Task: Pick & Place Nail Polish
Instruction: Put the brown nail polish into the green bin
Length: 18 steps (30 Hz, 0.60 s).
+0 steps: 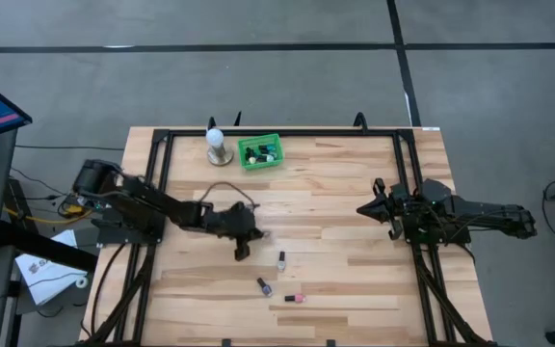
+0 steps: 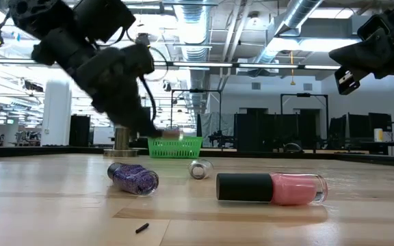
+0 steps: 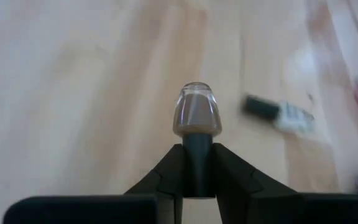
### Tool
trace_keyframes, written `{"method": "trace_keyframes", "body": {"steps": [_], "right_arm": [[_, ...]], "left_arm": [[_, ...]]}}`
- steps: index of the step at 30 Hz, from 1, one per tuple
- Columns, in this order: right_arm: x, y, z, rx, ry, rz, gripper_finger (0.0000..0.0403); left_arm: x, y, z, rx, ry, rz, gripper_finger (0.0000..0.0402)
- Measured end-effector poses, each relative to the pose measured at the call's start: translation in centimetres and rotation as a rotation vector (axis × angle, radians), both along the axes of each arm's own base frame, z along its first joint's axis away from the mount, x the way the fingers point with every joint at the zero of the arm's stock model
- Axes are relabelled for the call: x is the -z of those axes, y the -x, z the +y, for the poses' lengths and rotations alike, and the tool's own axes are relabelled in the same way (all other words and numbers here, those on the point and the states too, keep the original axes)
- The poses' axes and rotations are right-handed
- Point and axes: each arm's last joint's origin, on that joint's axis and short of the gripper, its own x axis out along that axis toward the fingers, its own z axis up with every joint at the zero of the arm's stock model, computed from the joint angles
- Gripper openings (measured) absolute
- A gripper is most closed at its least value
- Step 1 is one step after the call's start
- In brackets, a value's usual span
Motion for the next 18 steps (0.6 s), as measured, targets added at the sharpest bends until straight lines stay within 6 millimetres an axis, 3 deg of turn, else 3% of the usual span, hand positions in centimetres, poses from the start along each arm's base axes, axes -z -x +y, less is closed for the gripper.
{"method": "trace_keyframes", "body": {"steps": [5,10,18], "right_arm": [[0.0,0.0,0.0,0.000,0.000,0.000,0.0000],[0.0,0.0,0.0,0.000,0.000,0.000,0.0000],[0.0,0.0,0.0,0.000,0.000,0.000,0.0000]], "left_arm": [[-3.3,0.3,2.9,-0.096,-0.095,-0.125,0.0052],[-5.8,1.2,6.5,-0.303,-0.200,-0.210,0.0052],[-7.8,2.0,12.7,-0.522,-0.307,-0.228,0.0052]]}}
